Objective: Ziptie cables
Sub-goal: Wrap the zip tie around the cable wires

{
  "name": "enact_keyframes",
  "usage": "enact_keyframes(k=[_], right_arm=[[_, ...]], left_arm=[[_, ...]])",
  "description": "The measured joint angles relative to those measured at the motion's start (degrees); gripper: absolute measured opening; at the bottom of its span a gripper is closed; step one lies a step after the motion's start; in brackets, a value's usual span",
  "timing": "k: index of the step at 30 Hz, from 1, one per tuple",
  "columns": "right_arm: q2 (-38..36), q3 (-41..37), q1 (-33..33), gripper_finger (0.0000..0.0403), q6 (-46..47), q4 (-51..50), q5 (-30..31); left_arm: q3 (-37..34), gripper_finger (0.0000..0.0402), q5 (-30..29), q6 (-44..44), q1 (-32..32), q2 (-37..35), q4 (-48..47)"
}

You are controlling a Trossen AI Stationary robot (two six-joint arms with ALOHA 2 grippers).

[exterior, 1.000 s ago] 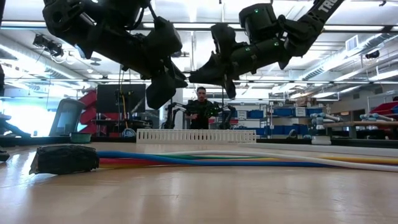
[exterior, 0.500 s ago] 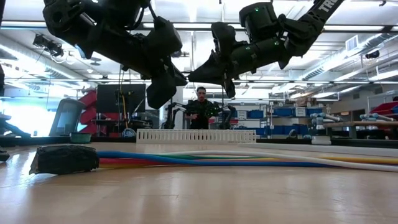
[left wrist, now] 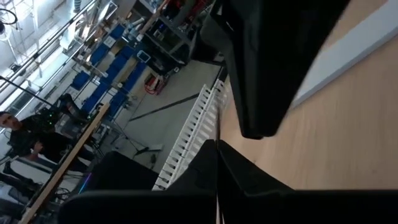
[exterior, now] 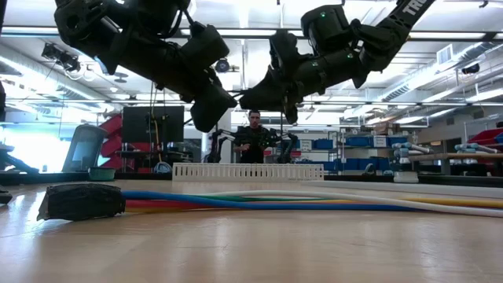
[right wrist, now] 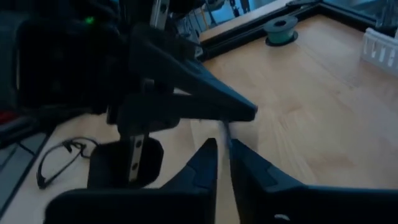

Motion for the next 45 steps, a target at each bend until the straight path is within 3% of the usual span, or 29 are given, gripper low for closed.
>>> enact_keyframes(k=[9, 16, 23, 27, 35, 39, 45], right_arm=[[-1.39, 0.00, -0.85, 0.0132, -6.35, -1.65, -1.61], [-7.27, 0.00, -2.83, 0.0143, -9.33, -15.04, -2.29], [-8.63, -0.02, -0.50, 0.0124, -15.28, -25.28, 5.33], [-8.63, -0.02, 2.06, 0.0113, -17.79, -27.03, 9.49], [-8.57, -1.68, 6.86, 0.0097, -19.39, -24.67, 14.89], [-8.48, -6.48, 8.64, 0.0092, -18.05, -16.08, 17.09], [-8.48, -10.99, 8.99, 0.0091, -20.23, -0.48, 15.61]], left_arm=[[-0.29, 0.0001, 0.02, -7.90, 0.58, -0.02, -1.95], [-2.03, 0.0001, 1.71, -15.96, 1.77, -0.59, -0.92], [-8.03, 0.0000, 9.83, -18.30, 3.50, -2.22, 16.44], [-13.70, 0.0000, 16.42, -24.16, 5.51, -2.27, 27.97], [-22.02, 0.0000, 30.77, -38.87, 10.42, -2.23, 42.28], [-22.75, 0.0000, 35.19, -41.01, 11.60, -2.23, 47.37], [-22.29, 0.0000, 37.97, -48.92, 13.31, -2.21, 48.06]])
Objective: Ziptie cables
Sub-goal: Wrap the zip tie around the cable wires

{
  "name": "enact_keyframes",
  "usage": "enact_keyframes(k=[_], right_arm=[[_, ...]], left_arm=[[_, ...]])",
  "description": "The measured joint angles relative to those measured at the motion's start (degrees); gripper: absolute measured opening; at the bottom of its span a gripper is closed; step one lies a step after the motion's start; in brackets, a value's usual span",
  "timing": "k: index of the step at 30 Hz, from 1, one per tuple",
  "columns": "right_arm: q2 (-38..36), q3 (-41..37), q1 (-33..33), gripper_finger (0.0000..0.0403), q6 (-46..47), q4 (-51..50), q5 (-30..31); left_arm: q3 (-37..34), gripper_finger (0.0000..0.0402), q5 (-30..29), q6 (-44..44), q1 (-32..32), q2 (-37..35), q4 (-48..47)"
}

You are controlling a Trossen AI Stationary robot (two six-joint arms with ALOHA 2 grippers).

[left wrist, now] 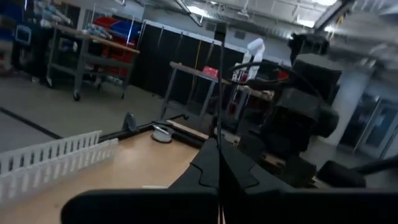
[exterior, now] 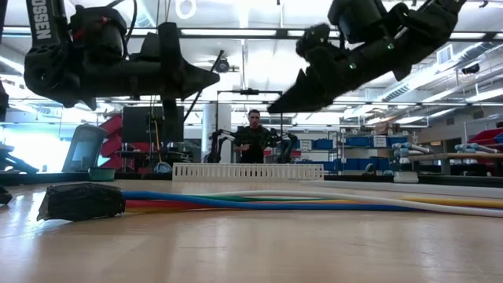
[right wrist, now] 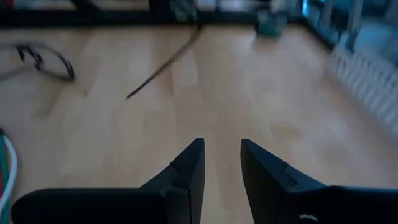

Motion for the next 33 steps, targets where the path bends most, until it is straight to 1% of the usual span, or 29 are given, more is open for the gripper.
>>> enact_keyframes(k=[3, 5, 10, 13, 15, 18, 20, 22, 24, 28, 33], right_arm=[[0.02, 1.15, 0.78, 0.0089, -10.45, 0.68, -3.07], [0.02, 2.35, 2.33, 0.0088, -19.43, 0.68, -3.49], [0.02, 4.72, 6.26, 0.0087, -41.08, 0.89, 1.73], [1.37, 5.93, 7.23, 0.0087, -50.07, 1.45, 4.07], [3.75, 7.25, 7.58, 0.0086, -54.46, 1.30, 5.96], [8.44, 9.55, 7.98, 0.0087, -61.60, 2.26, 10.10], [11.26, 10.72, 8.62, 0.0087, -66.67, 3.68, 15.43], [13.53, 11.54, 9.01, 0.0086, -70.91, 7.95, 18.87], [15.40, 11.92, 9.31, 0.0086, -74.59, 12.93, 19.82], [19.15, 12.04, 9.65, 0.0087, -84.68, 20.88, 19.20], [23.76, 13.45, 9.65, 0.0086, -91.04, 22.64, 19.39]], left_arm=[[0.00, 0.0000, 0.00, -5.62, 1.20, 0.02, 0.07], [0.00, 0.0000, 0.00, -10.20, 2.24, 0.02, 0.07], [0.08, 0.0000, -0.02, -21.05, 4.78, 0.04, 0.04], [1.21, 0.0000, -0.02, -26.37, 5.72, 0.07, -0.04], [2.49, 0.0000, -0.03, -28.72, 5.94, 0.09, -0.26], [5.06, 0.0000, 0.64, -29.05, 5.94, 0.09, -2.02], [6.62, 0.0000, 1.66, -29.07, 5.94, 0.11, -4.19], [8.07, 0.0000, 2.16, -29.11, 5.90, 0.11, -6.26], [9.08, 0.0000, 2.19, -29.22, 5.92, 0.11, -7.69], [9.88, 0.0000, 2.58, -29.76, 5.92, 0.13, -8.58], [9.89, 0.0000, 2.58, -30.82, 5.90, 0.13, -9.20]])
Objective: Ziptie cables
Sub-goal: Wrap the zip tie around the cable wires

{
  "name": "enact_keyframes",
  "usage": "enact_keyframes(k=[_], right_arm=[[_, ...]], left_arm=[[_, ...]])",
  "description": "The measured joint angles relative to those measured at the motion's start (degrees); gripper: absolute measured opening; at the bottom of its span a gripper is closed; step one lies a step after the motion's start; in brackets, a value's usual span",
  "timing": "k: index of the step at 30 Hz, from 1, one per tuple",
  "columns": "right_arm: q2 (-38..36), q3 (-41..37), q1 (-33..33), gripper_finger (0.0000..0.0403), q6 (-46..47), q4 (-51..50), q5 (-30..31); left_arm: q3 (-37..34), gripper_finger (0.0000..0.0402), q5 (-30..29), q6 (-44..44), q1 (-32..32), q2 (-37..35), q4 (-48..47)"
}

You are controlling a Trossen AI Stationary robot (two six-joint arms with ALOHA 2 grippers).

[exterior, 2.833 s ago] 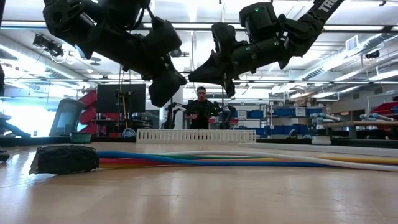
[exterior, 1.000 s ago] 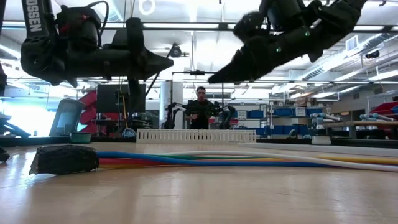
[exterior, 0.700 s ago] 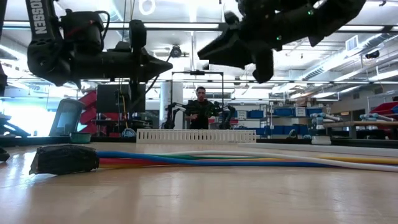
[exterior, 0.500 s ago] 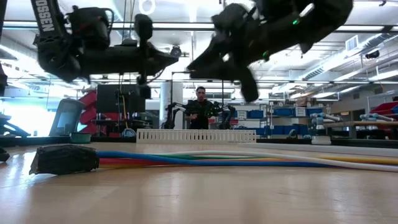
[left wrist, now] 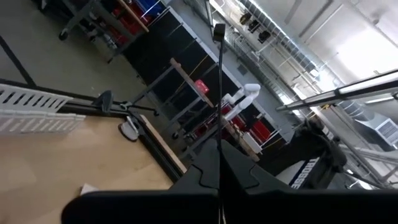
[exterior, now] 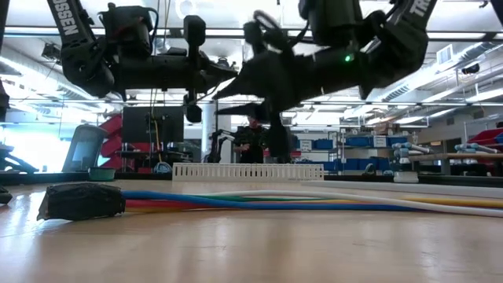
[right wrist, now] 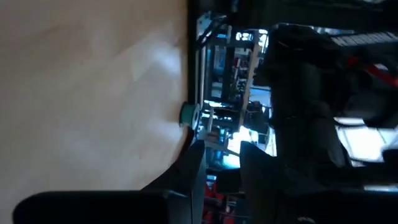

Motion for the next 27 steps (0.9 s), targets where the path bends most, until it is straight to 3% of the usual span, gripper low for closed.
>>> enact_keyframes(k=[5, 13, 19, 27], right_arm=[[3.47, 2.28, 0.77, 0.0082, -5.56, 4.21, 6.03], [3.72, 3.09, 1.18, 0.0082, -5.64, 5.71, 5.34], [3.72, 3.09, 1.60, 0.0077, -5.54, 6.04, 12.97], [3.72, 3.09, 1.98, 0.0077, -2.94, 6.04, 11.42]], left_arm=[[-0.01, 0.0000, 0.00, -0.19, -0.07, 0.17, -0.74], [-0.03, 0.0001, -0.02, -0.15, -0.07, 0.17, -1.99], [-0.12, 0.0001, -0.04, 0.16, -0.07, 0.17, -1.82], [-0.12, 0.0001, -0.05, 0.23, -0.07, 0.17, -1.70]])
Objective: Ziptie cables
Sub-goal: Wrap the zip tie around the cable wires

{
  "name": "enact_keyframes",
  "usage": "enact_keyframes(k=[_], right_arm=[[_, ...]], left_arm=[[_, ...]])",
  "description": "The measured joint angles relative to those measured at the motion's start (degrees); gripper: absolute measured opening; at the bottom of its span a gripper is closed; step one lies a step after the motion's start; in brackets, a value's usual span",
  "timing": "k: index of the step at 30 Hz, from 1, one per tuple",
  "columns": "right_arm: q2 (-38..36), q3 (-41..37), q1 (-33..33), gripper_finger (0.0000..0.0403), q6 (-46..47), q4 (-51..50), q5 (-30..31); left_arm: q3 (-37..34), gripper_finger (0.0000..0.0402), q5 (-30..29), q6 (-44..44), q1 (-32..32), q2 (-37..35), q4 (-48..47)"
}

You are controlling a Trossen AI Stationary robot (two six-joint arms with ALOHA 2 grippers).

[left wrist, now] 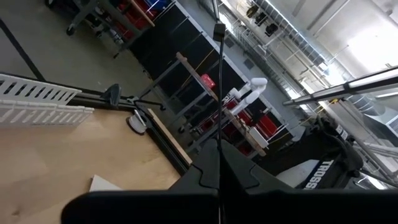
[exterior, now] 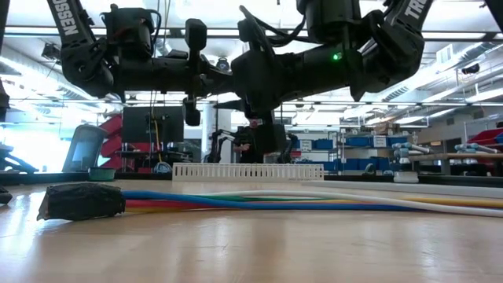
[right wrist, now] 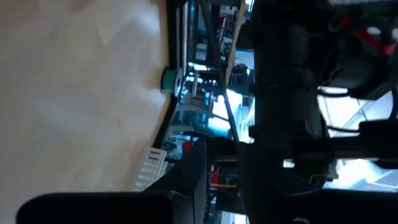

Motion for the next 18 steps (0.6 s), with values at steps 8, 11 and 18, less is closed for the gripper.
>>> enact_keyframes(k=[8, 11, 18], right_arm=[[-0.02, -0.02, -0.03, 0.0077, -0.15, -0.71, -8.71], [-0.04, -0.02, -0.22, 0.0077, -0.16, -1.40, -9.55], [-0.04, -0.04, -1.19, 0.0069, 2.61, -1.55, -12.68]], left_arm=[[0.00, 0.0001, -0.02, -0.09, 0.00, 0.00, -0.03], [0.00, 0.0001, -0.02, -0.15, -0.07, 0.00, -0.05], [0.00, 0.0001, -0.14, -1.25, -1.33, 0.00, 0.01]])
